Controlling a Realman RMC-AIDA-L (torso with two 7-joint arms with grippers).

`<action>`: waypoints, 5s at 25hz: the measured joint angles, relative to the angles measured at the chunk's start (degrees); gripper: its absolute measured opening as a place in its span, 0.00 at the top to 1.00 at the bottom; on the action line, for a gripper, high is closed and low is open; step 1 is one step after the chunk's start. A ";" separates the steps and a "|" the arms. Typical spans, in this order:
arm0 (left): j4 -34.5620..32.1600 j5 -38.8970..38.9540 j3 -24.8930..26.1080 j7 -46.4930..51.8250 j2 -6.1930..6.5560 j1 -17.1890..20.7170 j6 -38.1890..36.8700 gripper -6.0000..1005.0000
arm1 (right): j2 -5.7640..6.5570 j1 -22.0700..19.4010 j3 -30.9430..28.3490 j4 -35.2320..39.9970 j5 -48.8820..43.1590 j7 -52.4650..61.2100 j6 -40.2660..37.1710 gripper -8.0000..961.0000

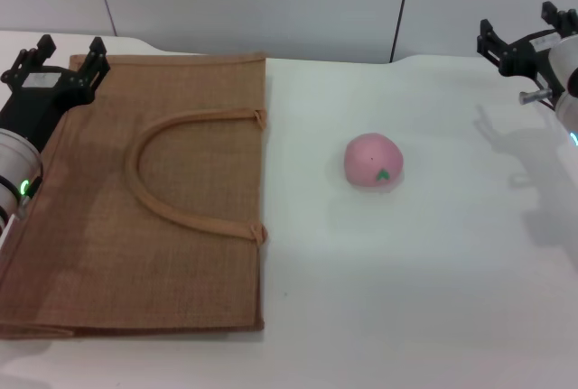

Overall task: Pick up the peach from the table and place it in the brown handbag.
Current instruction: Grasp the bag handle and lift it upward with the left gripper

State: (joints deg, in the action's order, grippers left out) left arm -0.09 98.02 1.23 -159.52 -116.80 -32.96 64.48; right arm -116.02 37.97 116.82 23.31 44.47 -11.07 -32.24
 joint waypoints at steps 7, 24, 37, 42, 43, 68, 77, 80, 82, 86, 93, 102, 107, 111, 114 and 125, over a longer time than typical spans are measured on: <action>-0.05 -0.77 -1.00 2.09 0.13 -0.39 0.01 0.26 | 0.00 0.00 -0.02 -0.50 0.00 0.00 -0.01 0.07; -21.98 -29.13 -13.16 37.81 0.44 -0.43 5.57 0.27 | 0.17 0.08 -0.02 -0.72 0.00 0.15 1.09 0.07; -37.12 -46.93 -12.65 51.03 0.50 0.45 11.19 0.27 | 0.18 0.09 -0.02 -0.71 0.00 0.79 1.14 0.07; -38.57 -51.46 -13.10 52.59 0.52 -0.35 11.19 0.27 | 0.11 0.09 -0.01 -0.64 0.00 0.79 1.14 0.07; -38.54 -52.36 -13.10 52.71 0.53 -0.67 11.08 0.27 | 0.10 0.08 0.01 -0.58 0.00 0.79 1.14 0.07; -34.26 -56.67 -13.17 52.99 0.56 -3.84 0.25 0.45 | -0.17 -0.08 0.51 -0.02 0.00 0.79 1.15 0.07; -34.35 -56.44 -12.88 52.62 0.54 -4.91 0.15 0.44 | -0.17 -0.14 0.51 0.61 0.00 0.79 1.43 0.07; -34.13 -56.55 -13.06 52.57 0.50 -4.92 -0.23 0.44 | -0.17 -0.22 0.51 0.73 0.00 0.79 1.45 0.07; -34.01 -56.77 -13.15 52.56 0.41 -4.92 -0.63 0.44 | -0.17 -0.24 0.51 0.77 0.00 0.79 1.46 0.07; -32.87 -57.13 -13.19 52.49 0.43 -4.94 -1.52 0.44 | -0.17 -0.24 0.51 0.82 0.00 0.79 1.49 0.07; -31.08 -57.37 -13.46 52.23 0.46 -5.13 -4.19 0.44 | -0.17 -0.13 0.51 0.86 0.00 0.79 1.49 0.07; -29.61 -58.66 -14.10 52.30 0.44 -5.79 -7.32 0.44 | -0.17 -0.09 0.51 0.86 0.00 0.79 1.53 0.07; -28.78 -58.54 -14.06 52.13 0.42 -5.94 -9.14 0.45 | -0.17 -0.01 0.51 0.86 0.00 0.79 1.92 0.07; -28.67 -58.31 -13.58 50.87 0.31 -6.17 -10.36 0.48 | -0.17 0.00 0.51 0.85 0.00 0.79 1.92 0.07; -28.51 -58.15 -13.35 50.31 0.21 -6.68 -11.16 0.71 | -0.17 0.04 0.51 0.85 0.00 0.79 1.93 0.07; -31.81 -55.31 -13.83 49.51 0.31 -9.60 -6.34 0.82 | -0.17 0.14 0.51 1.48 -0.25 0.63 2.82 0.07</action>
State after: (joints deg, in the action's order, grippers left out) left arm -31.89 42.72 -12.60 -110.01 -116.49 -42.56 58.14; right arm -116.19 38.11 117.33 24.80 44.22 -10.44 -29.42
